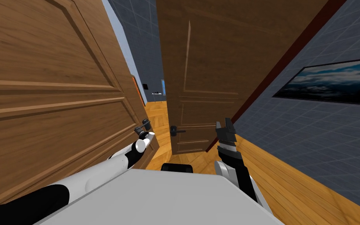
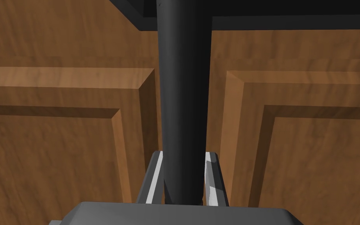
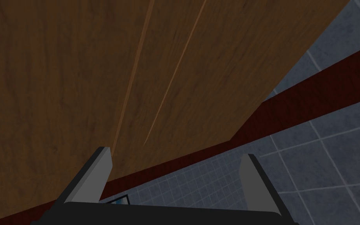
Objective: Push the door open
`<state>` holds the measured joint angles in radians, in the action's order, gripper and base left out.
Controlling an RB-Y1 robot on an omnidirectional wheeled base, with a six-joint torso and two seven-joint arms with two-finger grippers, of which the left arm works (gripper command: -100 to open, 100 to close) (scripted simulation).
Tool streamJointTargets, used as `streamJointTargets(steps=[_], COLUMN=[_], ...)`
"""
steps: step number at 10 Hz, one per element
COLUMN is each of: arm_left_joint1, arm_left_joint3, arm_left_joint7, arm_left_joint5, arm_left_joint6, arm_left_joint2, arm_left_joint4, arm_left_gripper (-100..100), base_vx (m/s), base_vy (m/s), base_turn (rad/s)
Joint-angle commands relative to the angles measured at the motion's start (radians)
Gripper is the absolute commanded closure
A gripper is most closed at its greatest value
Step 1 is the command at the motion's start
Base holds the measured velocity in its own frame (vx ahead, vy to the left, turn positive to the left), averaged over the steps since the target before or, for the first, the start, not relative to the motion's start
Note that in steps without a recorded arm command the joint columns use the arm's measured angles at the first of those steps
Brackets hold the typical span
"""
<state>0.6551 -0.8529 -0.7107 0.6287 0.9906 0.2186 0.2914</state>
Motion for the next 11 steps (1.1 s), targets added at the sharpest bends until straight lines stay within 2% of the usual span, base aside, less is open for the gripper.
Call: streamJointTargets(steps=[1, 3, 4, 5, 6, 7, 8, 10, 11], arm_left_joint1=[0.008, 0.016, 0.016, 0.016, 0.069, 0.048, 0.071, 0.071, 0.065], arm_left_joint3=[-0.006, -0.009, -0.009, -0.009, -0.009, -0.009, -0.004, -0.004, -0.005], arm_left_joint7=[-0.031, -0.049, -0.049, -0.049, 0.038, 0.059, 0.097, 0.097, 0.098], arm_left_joint5=[0.039, 0.070, 0.070, 0.070, 0.070, 0.070, 0.069, 0.069, 0.072], arm_left_joint6=[0.019, 0.037, 0.037, 0.037, 0.126, 0.143, 0.175, 0.175, 0.172], arm_left_joint2=[0.013, 0.018, 0.018, 0.018, 0.105, 0.091, 0.151, 0.151, 0.159], arm_left_joint4=[-0.020, -0.040, -0.062, -0.040, -0.172, -0.166, -0.237, -0.237, -0.232], arm_left_gripper=[100, 100, 100, 100, 100, 100, -100, -100, -100], base_vx=[0.087, 0.144, 0.113, -0.036, 0.004, 0.056, -0.104, -0.134, -0.075], base_vy=[0.015, 0.001, -0.005, -0.077, 0.011, 0.073, 0.041, -0.007, -0.005], base_turn=[-0.034, 0.021, 0.040, -0.005, -0.026, -0.021, -0.092, -0.015, -0.015])
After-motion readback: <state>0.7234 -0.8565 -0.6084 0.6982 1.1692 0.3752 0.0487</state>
